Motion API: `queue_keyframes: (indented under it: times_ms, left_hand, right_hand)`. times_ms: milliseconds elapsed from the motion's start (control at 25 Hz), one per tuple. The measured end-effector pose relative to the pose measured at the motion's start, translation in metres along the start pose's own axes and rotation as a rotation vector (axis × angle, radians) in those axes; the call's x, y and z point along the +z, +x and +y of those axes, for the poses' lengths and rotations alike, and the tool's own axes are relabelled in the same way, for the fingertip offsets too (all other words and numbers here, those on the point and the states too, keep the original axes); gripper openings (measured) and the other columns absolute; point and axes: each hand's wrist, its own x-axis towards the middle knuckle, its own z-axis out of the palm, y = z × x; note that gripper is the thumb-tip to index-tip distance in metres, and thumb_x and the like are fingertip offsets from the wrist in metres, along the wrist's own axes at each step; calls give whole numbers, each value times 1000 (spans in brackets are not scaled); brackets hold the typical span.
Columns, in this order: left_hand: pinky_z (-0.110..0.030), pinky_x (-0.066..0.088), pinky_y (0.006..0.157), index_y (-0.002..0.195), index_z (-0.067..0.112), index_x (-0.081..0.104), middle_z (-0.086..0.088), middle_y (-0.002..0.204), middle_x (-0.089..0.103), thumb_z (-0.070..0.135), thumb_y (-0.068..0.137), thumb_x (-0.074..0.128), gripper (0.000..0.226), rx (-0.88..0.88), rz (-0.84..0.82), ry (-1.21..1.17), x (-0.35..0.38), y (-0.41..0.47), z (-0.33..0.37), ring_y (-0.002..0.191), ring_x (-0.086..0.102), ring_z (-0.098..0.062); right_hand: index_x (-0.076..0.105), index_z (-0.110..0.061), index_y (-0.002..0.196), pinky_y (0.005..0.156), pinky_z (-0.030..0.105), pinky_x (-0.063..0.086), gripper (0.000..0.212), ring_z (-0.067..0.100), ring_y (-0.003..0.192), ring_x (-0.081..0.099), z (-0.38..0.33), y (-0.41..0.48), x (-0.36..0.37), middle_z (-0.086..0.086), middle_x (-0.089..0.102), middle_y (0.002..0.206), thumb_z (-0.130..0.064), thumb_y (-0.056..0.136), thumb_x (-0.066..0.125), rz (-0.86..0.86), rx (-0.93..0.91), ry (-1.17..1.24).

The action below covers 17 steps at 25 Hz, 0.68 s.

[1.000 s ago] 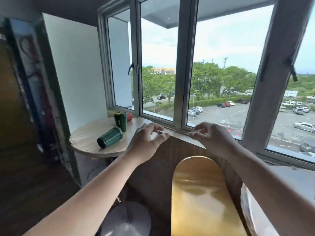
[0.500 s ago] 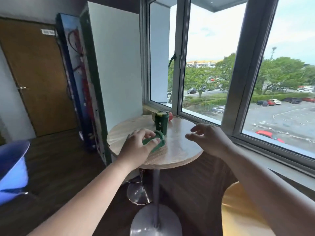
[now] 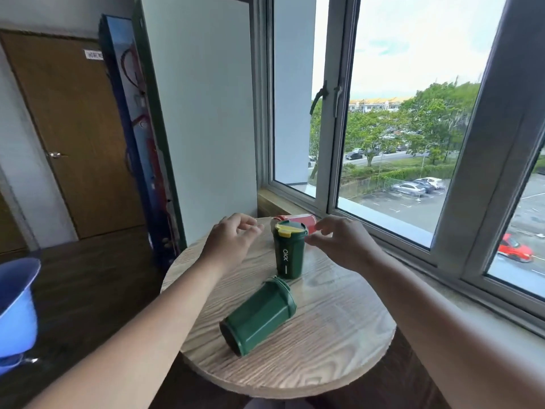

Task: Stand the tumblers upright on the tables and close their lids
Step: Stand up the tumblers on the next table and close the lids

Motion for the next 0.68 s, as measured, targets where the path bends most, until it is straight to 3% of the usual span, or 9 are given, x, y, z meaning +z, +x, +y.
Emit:
queue_keyframes:
  times_ms: [120, 320, 480, 680]
  left_hand:
    - [-30, 45, 87, 113, 21, 71, -2, 118, 69, 43, 97, 63, 28, -66, -31, 1, 19, 51, -19, 111, 63, -18]
    - [-34, 47, 97, 133, 21, 67, -8, 132, 69, 50, 95, 61, 48, -113, -129, 26, 52, 128, -53, 124, 62, -27]
    - [-39, 45, 105, 146, 26, 56, -12, 149, 57, 54, 95, 60, 59, -107, -267, 69, 86, 176, -73, 132, 58, -31]
    - [-46, 47, 111, 150, 28, 49, -9, 151, 55, 60, 80, 73, 81, -51, -411, 84, 124, 206, -99, 132, 58, -31]
  right_hand:
    - [70, -26, 127, 86, 34, 53, 49, 18, 108, 64, -2, 25, 19, -1, 69, 131, -54, 86, 71, 6, -22, -59]
    - [56, -36, 145, 106, 41, 45, 61, 20, 138, 46, -5, 36, 49, -6, 51, 154, -61, 90, 61, 11, -140, -226]
    - [58, -34, 144, 107, 38, 45, 60, 18, 137, 45, -3, 41, 63, -7, 57, 150, -63, 92, 59, 22, -126, -289]
    - [67, -34, 136, 102, 35, 49, 50, 15, 129, 53, -2, 40, 69, -10, 63, 142, -57, 91, 65, 65, -89, -275]
